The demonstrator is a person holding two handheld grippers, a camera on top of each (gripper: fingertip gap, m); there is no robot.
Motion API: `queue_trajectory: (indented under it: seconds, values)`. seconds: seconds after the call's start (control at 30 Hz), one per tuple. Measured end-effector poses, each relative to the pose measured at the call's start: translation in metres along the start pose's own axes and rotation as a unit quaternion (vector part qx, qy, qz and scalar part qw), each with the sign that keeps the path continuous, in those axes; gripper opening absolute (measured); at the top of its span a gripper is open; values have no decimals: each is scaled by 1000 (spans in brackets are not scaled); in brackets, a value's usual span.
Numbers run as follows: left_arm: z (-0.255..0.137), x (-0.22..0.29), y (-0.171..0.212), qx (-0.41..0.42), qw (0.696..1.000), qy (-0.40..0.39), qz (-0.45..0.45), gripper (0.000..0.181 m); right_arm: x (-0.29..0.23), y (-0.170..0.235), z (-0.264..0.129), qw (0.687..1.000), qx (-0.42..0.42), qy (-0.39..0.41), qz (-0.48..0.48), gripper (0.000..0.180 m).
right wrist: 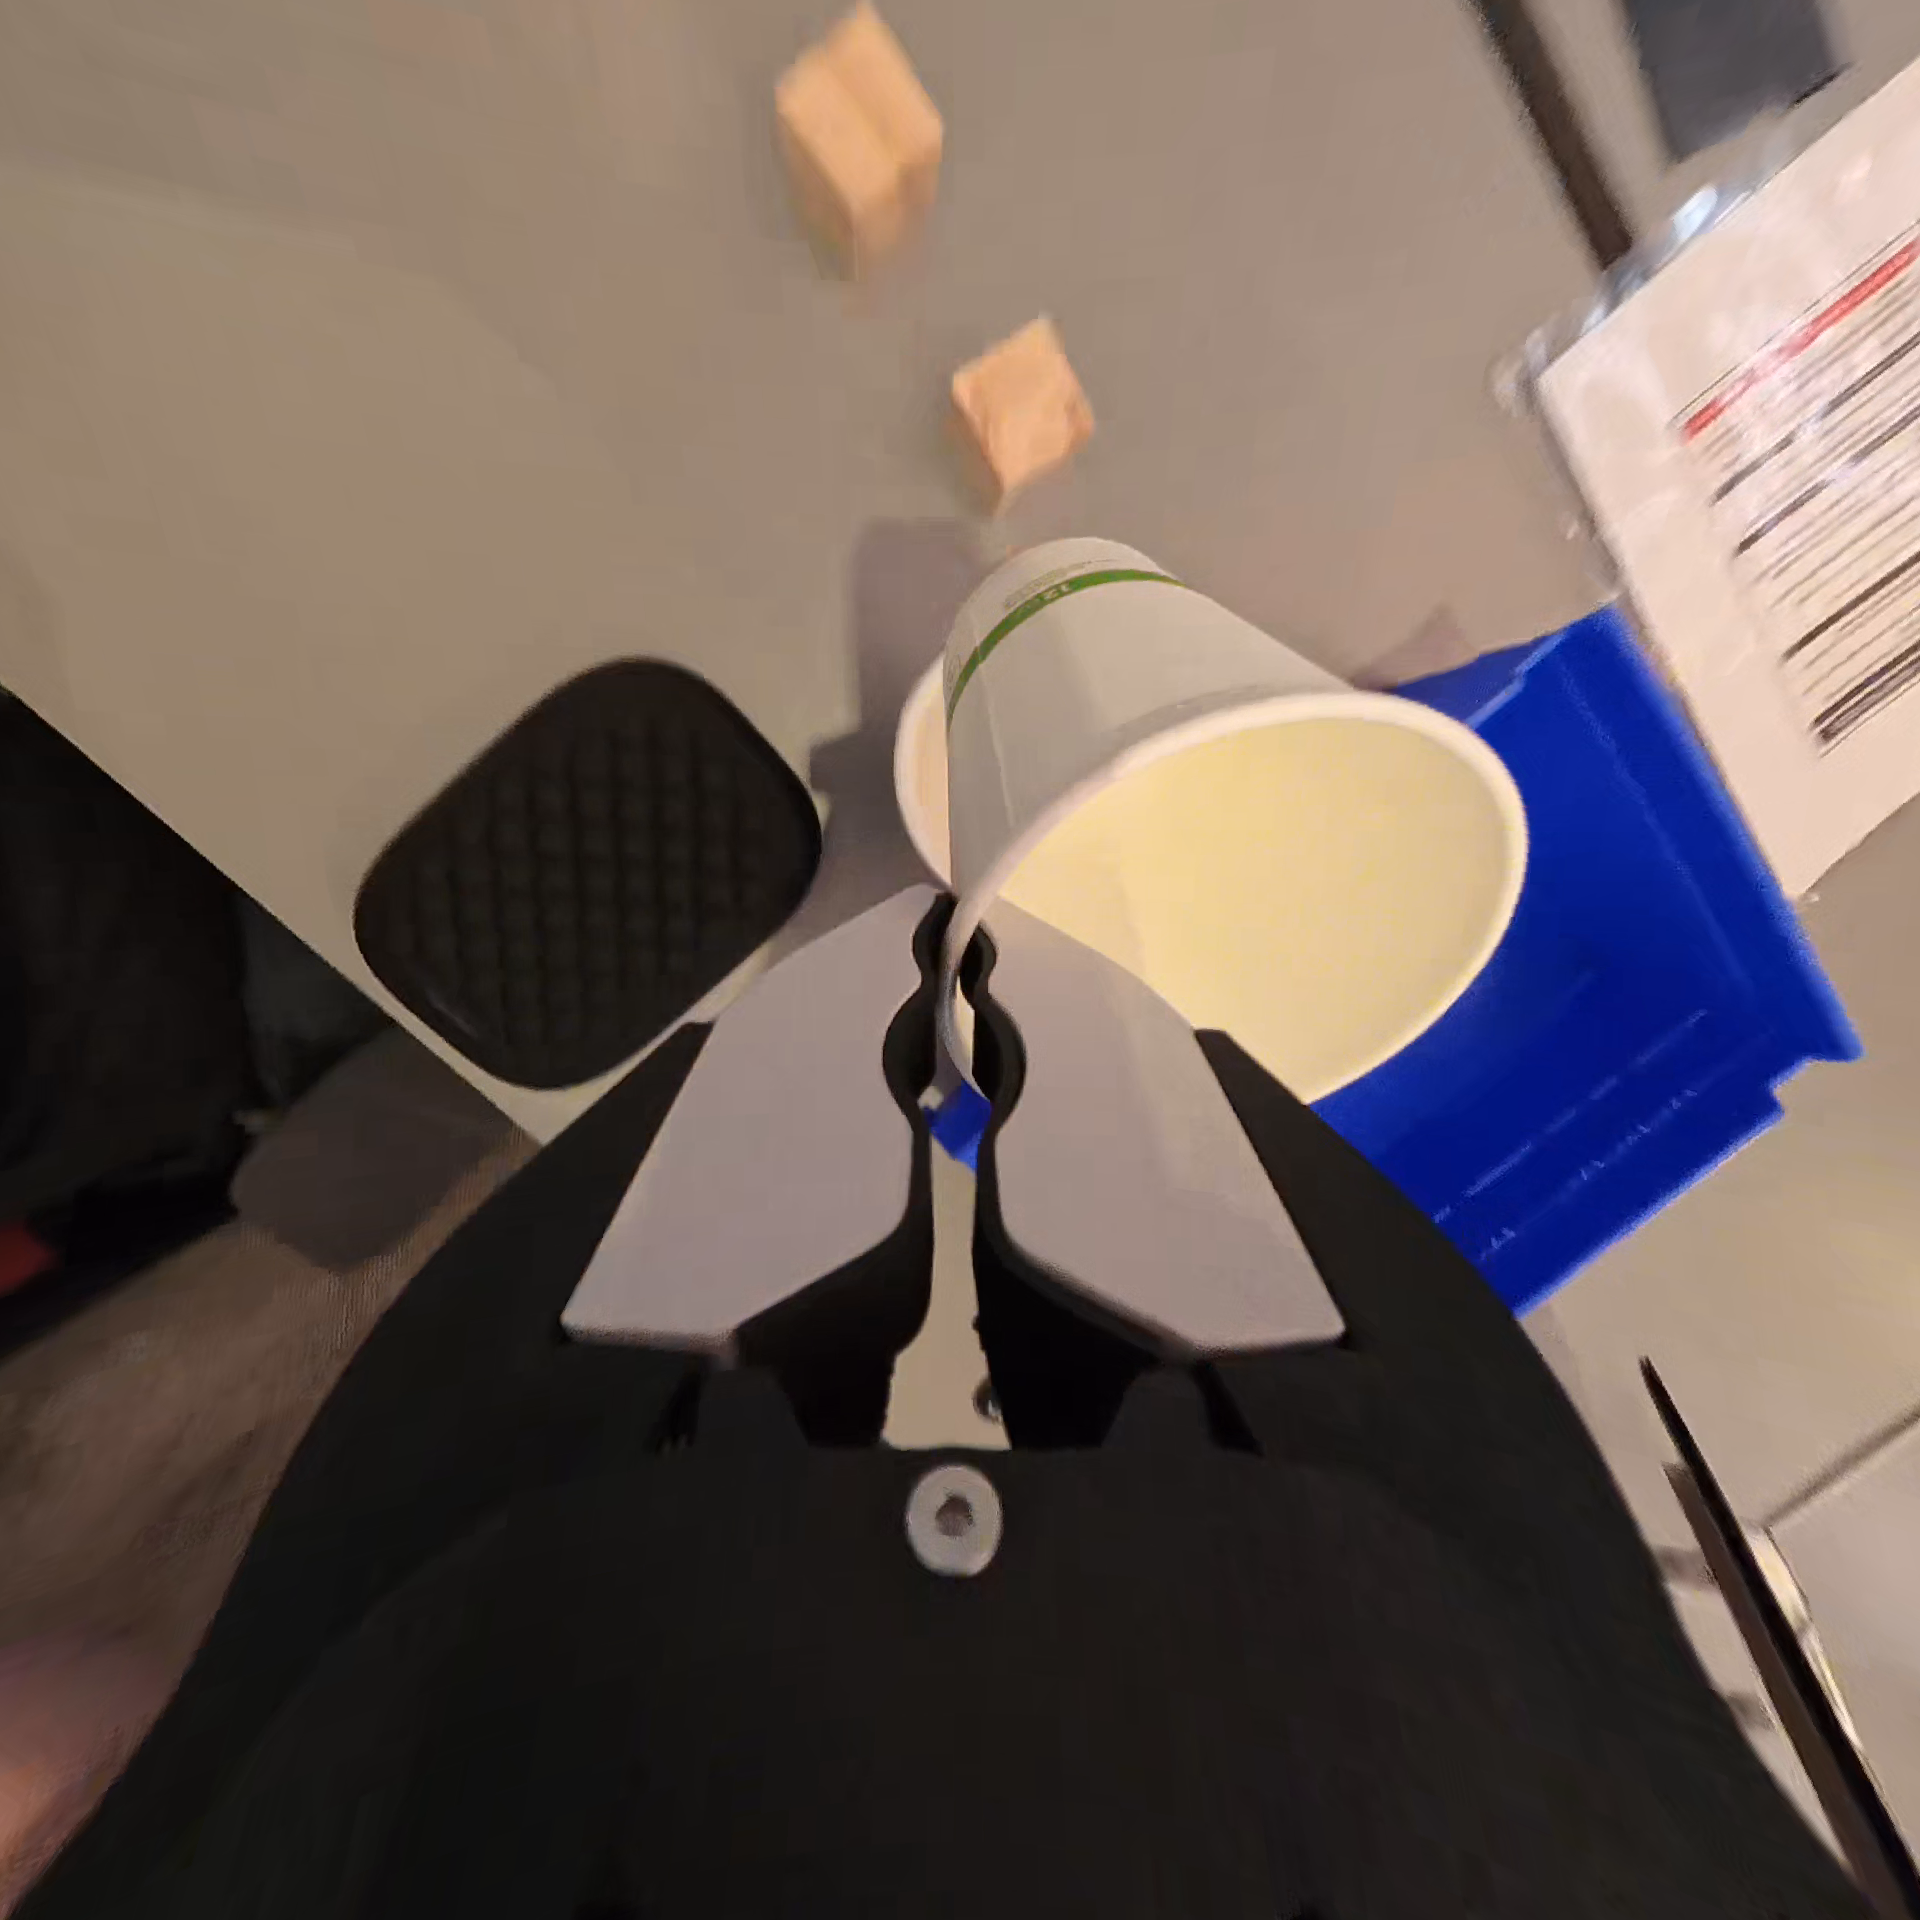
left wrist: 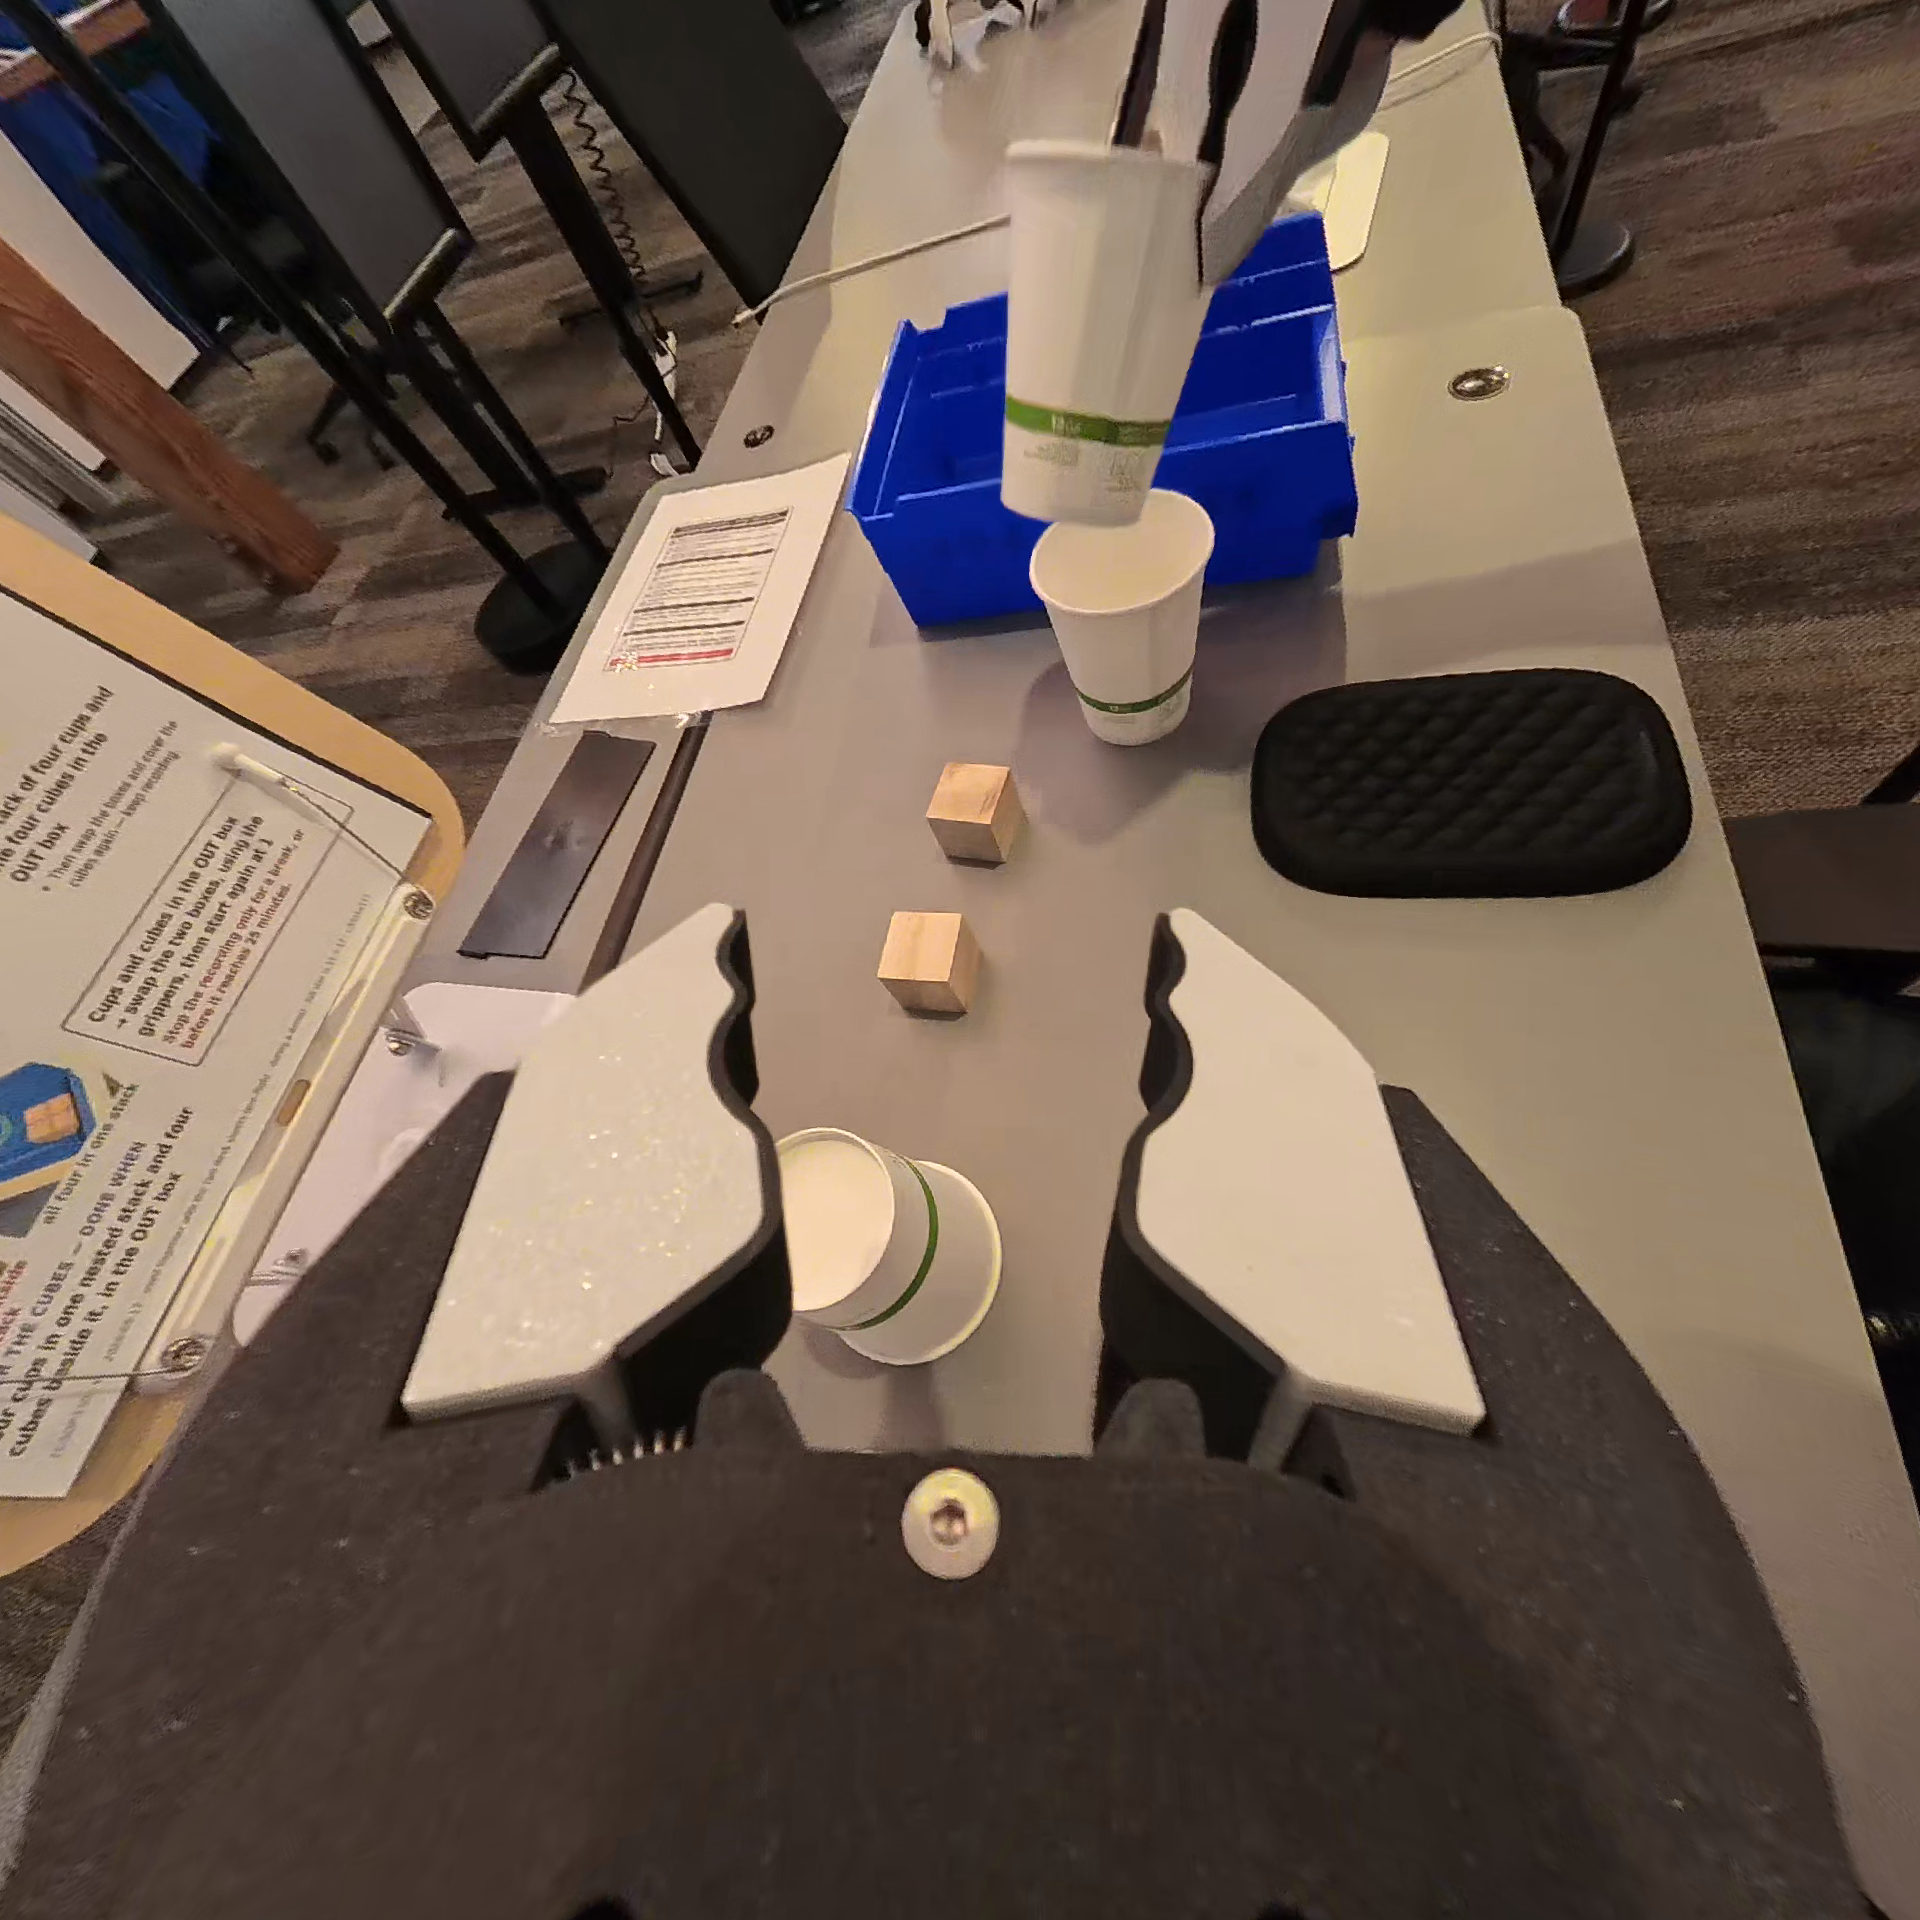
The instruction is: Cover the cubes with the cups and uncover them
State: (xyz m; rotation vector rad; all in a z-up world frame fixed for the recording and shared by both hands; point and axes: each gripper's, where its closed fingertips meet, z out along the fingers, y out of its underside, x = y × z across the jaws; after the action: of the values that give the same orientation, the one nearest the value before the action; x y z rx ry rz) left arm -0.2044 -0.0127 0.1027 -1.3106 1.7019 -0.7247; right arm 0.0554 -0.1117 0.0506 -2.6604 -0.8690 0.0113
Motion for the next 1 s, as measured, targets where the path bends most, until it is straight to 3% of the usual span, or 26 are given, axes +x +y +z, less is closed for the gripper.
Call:
queue_trajectory:
  seconds: [0.17,0.53,0.83,1.0]
  values:
    - [3,6,5,-4,1000,6,1,72,5,20,39,994,-111,6,-18,1]
    - [2,14,20,-27,1000,10,1,72,-7,32,94,975,-213,-43,-46,2]
    - [-2,9,26,-37,999,-7,4,71,-7,27,77,982,-179,-20,-55,14]
    - [1,-25,72,-149,985,-84,35,71,-11,14,47,990,-121,18,-73,21]
